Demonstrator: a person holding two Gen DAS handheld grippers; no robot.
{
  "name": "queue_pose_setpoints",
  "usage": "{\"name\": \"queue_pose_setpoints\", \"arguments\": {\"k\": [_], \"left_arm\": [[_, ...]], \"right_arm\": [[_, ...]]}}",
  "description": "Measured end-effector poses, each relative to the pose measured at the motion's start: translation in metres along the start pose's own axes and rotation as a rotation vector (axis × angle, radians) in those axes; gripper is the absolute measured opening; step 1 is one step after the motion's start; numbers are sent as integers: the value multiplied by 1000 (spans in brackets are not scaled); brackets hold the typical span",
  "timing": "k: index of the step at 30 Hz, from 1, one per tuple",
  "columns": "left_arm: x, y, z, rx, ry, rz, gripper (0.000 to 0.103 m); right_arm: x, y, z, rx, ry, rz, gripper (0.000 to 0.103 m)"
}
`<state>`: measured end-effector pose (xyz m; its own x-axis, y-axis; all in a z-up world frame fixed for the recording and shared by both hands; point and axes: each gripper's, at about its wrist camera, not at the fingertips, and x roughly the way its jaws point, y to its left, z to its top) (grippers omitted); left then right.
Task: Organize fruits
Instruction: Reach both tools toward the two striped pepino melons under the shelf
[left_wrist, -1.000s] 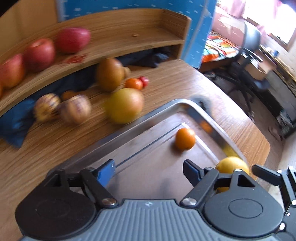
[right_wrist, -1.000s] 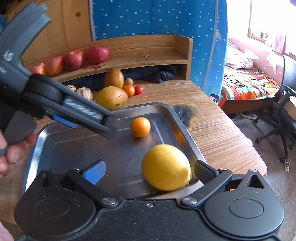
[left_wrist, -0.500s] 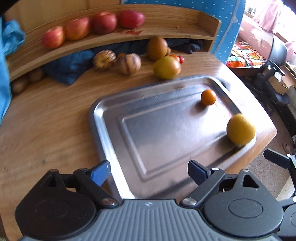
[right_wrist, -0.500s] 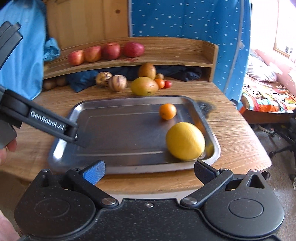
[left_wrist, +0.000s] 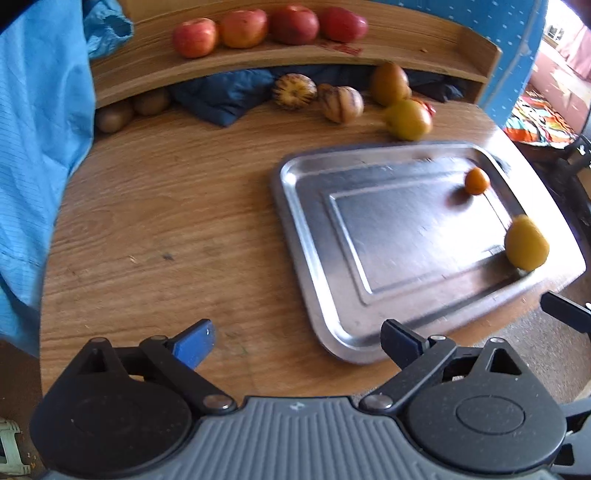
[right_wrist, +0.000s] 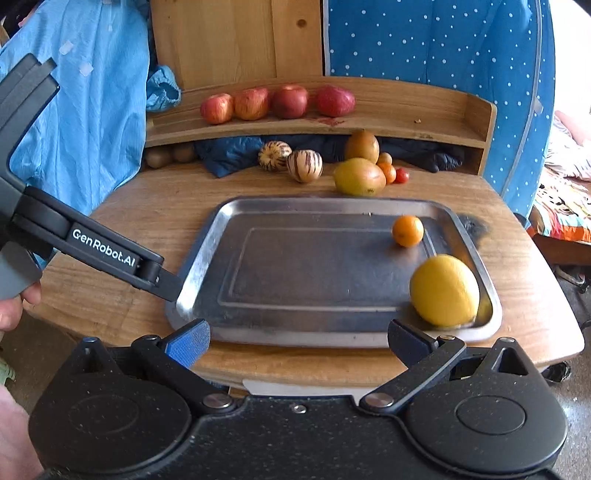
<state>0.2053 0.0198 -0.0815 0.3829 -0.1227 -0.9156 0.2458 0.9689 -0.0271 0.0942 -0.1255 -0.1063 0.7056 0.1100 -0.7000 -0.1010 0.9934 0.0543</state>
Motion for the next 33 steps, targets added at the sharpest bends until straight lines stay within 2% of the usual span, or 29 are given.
{"name": "queue_pose_setpoints", "arguments": {"k": [5, 17, 26, 33], "left_arm": [[6, 18, 16, -28, -12, 3, 100], [38, 58, 72, -13, -20, -20, 101], [72, 70, 129, 7, -27, -99, 101], [101, 67, 169, 4, -37, -170, 102]], "right_arm": [[11, 5, 16, -2, -14, -13, 102], [52, 24, 49, 28, 4, -71, 102], [88, 38, 72, 68, 29, -148, 102], [117, 49, 102, -23, 37, -193, 102]]}}
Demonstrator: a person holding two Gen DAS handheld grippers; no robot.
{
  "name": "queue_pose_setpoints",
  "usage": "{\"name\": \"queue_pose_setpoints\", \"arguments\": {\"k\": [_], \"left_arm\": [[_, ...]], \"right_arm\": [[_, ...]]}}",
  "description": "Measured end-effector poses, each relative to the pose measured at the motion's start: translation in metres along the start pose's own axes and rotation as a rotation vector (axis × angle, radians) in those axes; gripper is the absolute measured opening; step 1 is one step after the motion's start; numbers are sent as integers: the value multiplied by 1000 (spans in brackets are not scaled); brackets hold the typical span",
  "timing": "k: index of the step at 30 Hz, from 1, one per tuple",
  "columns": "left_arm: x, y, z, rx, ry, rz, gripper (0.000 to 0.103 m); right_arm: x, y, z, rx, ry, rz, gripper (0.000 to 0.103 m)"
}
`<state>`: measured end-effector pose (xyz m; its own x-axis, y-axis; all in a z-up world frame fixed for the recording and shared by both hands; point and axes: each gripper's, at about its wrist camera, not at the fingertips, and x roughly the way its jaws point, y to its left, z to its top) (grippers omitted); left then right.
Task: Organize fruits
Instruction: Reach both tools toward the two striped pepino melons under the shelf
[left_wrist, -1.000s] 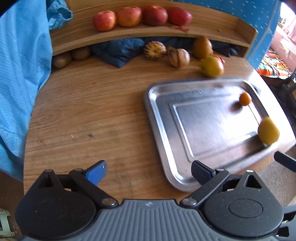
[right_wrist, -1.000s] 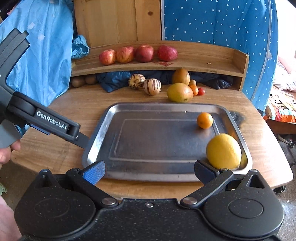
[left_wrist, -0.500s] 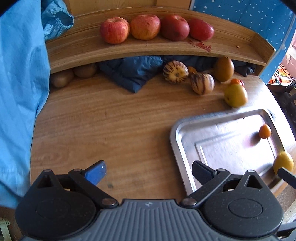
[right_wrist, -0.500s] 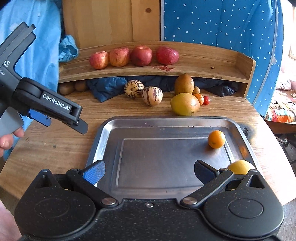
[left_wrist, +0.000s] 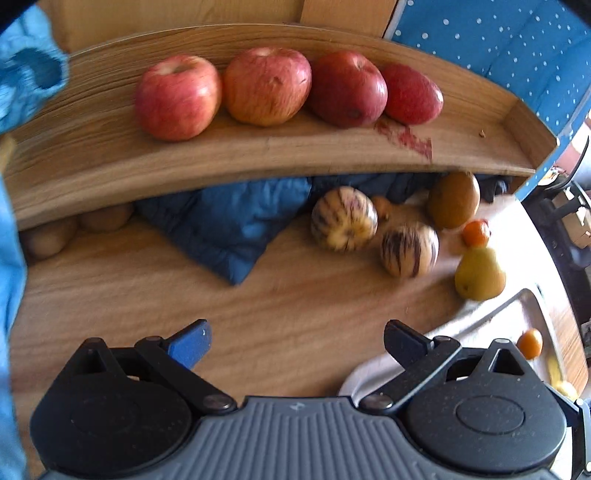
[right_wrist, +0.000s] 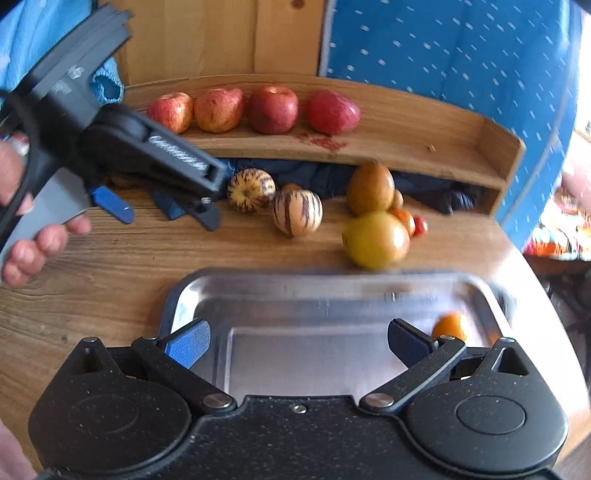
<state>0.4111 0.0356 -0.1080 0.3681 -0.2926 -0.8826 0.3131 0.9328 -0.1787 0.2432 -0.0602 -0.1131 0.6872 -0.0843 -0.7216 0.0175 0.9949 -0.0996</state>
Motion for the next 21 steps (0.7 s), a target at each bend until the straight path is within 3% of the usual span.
{"name": "queue_pose_setpoints", "arguments": {"k": [9, 14, 21], "left_arm": [[29, -8, 33, 17, -7, -91, 102], [38, -10, 43, 32, -25, -134, 101], [49, -2, 54, -9, -42, -179, 90]], "right_arm": [[42, 17, 43, -166, -18, -124, 102], [60, 25, 60, -221, -20, -132, 99], [90, 29, 79, -257, 17, -122, 89]]}}
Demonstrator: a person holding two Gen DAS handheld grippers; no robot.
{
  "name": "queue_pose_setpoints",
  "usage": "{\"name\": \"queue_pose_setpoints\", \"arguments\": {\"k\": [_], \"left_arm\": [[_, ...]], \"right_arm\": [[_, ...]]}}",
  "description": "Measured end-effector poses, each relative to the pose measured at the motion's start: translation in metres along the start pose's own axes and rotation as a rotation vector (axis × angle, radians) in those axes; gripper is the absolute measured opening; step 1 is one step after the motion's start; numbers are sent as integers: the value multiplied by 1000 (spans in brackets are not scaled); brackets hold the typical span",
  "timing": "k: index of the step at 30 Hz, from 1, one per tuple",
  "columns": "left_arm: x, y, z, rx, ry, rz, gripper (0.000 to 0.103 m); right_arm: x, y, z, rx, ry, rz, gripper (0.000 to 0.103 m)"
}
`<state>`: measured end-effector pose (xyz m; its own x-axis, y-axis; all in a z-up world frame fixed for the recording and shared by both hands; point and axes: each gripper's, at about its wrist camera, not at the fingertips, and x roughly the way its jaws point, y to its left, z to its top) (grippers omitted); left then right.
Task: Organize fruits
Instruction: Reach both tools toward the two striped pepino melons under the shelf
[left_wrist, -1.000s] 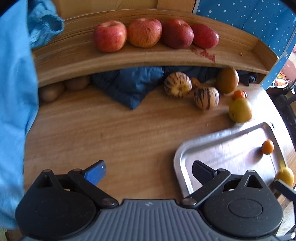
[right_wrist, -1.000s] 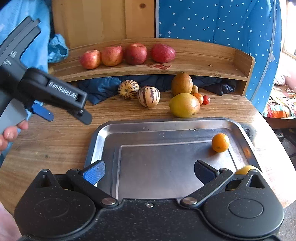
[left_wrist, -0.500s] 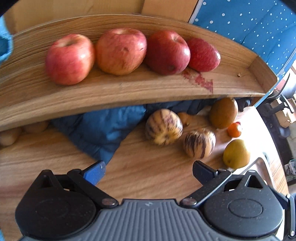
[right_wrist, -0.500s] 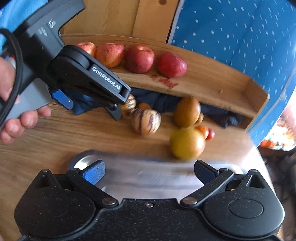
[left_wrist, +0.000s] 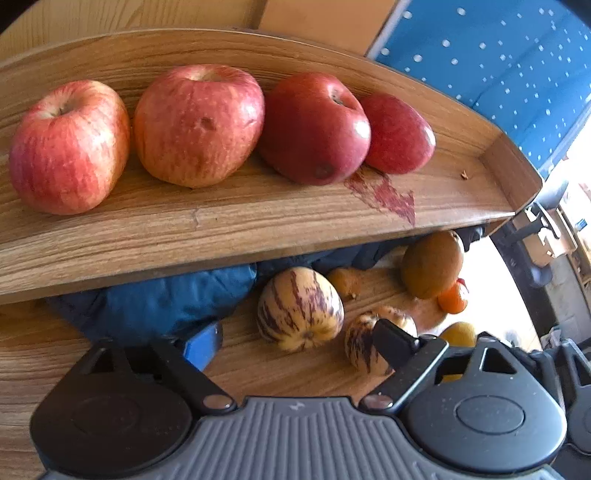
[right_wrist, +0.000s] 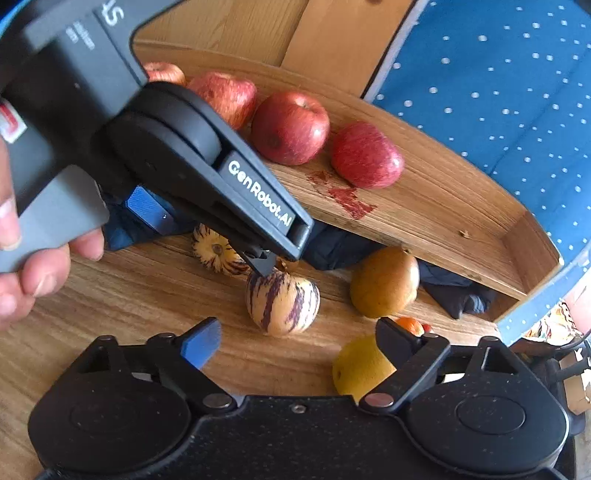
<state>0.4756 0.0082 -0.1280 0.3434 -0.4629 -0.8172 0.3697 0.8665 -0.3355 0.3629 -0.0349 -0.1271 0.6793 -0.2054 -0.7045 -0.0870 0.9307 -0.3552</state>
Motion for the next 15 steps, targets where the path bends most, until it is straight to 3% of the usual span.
{"name": "queue_pose_setpoints", "arguments": {"k": [15], "left_arm": [[14, 18, 12, -70, 16, -55, 76]], "right_arm": [[35, 5, 12, 5, 45, 0, 72]]}}
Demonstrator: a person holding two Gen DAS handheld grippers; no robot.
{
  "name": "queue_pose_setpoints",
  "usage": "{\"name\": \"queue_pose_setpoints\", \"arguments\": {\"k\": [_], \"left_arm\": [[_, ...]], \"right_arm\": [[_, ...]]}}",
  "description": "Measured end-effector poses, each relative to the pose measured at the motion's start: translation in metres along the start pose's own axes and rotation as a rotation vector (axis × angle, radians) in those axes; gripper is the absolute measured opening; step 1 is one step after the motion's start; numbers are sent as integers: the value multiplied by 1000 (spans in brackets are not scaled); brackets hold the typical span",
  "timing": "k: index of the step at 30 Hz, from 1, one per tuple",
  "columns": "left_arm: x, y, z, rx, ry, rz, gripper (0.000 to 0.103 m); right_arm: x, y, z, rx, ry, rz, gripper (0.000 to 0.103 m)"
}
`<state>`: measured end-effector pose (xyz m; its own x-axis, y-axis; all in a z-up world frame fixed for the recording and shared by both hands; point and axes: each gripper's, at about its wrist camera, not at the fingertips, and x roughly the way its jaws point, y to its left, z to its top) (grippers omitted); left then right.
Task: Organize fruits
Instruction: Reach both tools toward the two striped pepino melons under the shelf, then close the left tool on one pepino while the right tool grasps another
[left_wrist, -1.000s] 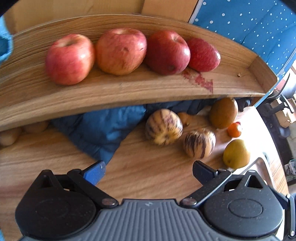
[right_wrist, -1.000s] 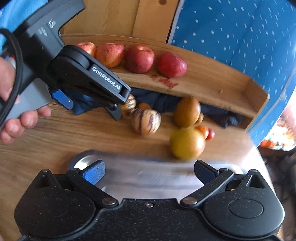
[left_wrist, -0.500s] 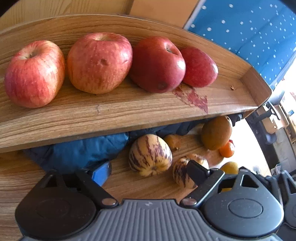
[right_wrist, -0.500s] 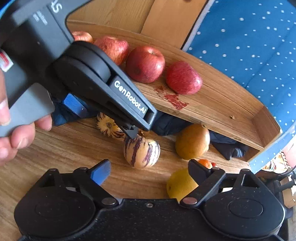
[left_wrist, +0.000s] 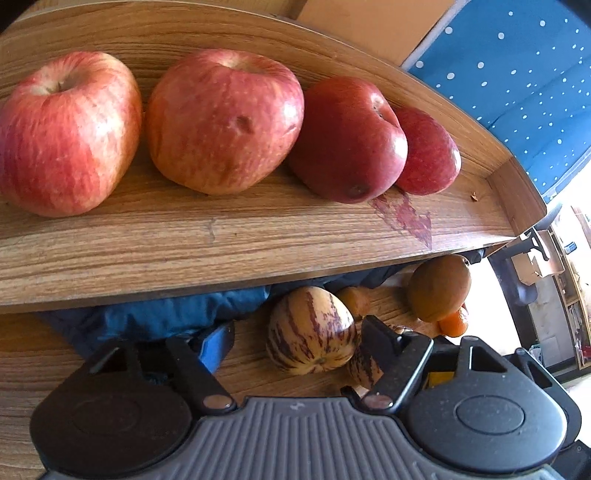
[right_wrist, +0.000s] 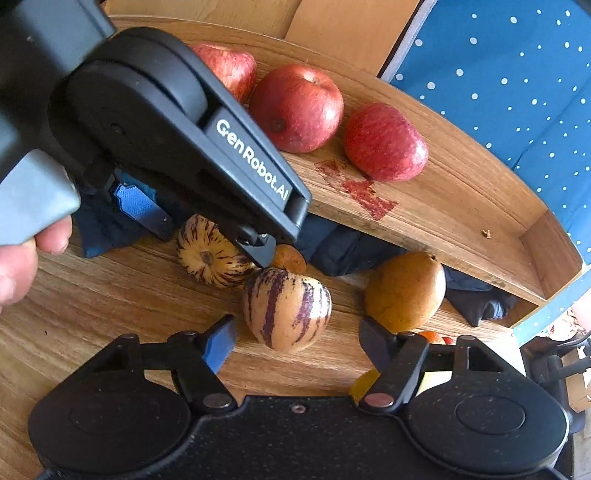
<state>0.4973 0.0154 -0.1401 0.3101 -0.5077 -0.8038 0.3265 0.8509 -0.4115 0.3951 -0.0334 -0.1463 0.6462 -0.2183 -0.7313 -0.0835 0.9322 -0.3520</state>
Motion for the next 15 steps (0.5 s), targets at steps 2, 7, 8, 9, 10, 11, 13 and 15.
{"name": "queue_pose_setpoints", "arguments": {"k": [2, 7, 8, 9, 10, 11, 13, 15], "left_arm": [[0, 1, 0, 3, 1, 0, 75], [-1, 1, 1, -2, 6, -2, 74], [-2, 2, 1, -2, 6, -1, 74], [-2, 2, 1, -1, 6, 1, 74], [-2, 1, 1, 1, 6, 3, 74], [-3, 1, 0, 2, 5, 5, 74], [-2, 0, -1, 6, 5, 2, 71], [-2, -3, -2, 14, 6, -4, 67]], "right_arm": [[2, 0, 2, 2, 0, 7, 69], [7, 0, 4, -1, -7, 26, 54], [7, 0, 4, 0, -8, 27, 54], [8, 0, 5, 2, -10, 28, 54], [7, 0, 4, 4, -11, 28, 54], [7, -1, 4, 8, -12, 29, 54], [7, -2, 3, 15, -14, 30, 54], [5, -3, 0, 24, -17, 29, 54]]}}
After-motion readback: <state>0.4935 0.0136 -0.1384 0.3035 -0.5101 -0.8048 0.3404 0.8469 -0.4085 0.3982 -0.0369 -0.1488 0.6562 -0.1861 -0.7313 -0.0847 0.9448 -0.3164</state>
